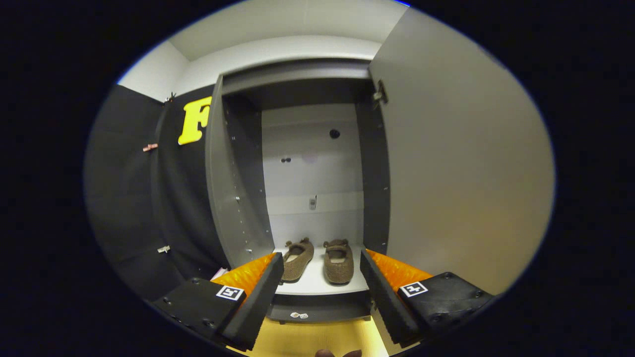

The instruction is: Open the shoe cabinet door, grab the shoes and put them into the shoe cabinet, then close the shoe cabinet door.

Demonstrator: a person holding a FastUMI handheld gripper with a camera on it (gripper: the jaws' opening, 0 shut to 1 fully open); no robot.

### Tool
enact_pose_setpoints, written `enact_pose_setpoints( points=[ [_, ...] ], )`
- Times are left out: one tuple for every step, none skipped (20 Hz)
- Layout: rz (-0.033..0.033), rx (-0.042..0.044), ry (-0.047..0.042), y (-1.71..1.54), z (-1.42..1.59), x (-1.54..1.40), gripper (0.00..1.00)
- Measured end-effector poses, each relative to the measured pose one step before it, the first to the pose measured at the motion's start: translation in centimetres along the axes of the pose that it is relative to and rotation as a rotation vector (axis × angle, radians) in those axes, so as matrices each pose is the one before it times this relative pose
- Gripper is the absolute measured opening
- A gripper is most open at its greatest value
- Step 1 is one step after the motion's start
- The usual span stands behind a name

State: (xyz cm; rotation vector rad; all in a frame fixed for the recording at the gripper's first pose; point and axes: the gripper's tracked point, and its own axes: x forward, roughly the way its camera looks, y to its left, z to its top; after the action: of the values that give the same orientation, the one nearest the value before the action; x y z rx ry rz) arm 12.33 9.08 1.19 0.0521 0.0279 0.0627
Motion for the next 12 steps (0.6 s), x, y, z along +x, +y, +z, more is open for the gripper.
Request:
enact_pose_setpoints(
  points=[
    [0.00301, 0.00015, -0.00767, -0.245, 0.527, -1.879, 0.98],
    [0.00413, 0.00202, -0.00975, -0.239, 0.563, -1.922, 0.98],
    [0.00443, 0.00348, -0.01229, -0.213, 0.562, -1.891, 0.98],
    [0.00313, 0.00325, -0.01066, -0.162, 0.578, -1.603, 0.98],
    [0.00830, 0.00454, -0.01505, -0.162, 0.618, -1.706, 0.98],
    [-0.00052, -0.00328, -0.01159, -0.349, 0.531, -1.625, 0.98],
    [-0.00335, -0.00805, -0.01424, -0.605, 0.611, -1.493, 0.98],
    [-0.00359, -0.00756, -0.00873, -0.704, 0.537, -1.289, 0.98],
    [-0.00449, -0.00056, -0.01030, -0.611, 0.568, -1.297, 0.98],
    [0.00324, 0.00417, -0.00160, -0.324, 0.613, -1.172, 0.98],
    [-0.00332, 0.00086, -0.00556, -0.623, 0.519, -1.209, 0.98],
    [-0.00761, -0.00061, -0.00717, -0.975, 0.609, -1.026, 0.98]
  ],
)
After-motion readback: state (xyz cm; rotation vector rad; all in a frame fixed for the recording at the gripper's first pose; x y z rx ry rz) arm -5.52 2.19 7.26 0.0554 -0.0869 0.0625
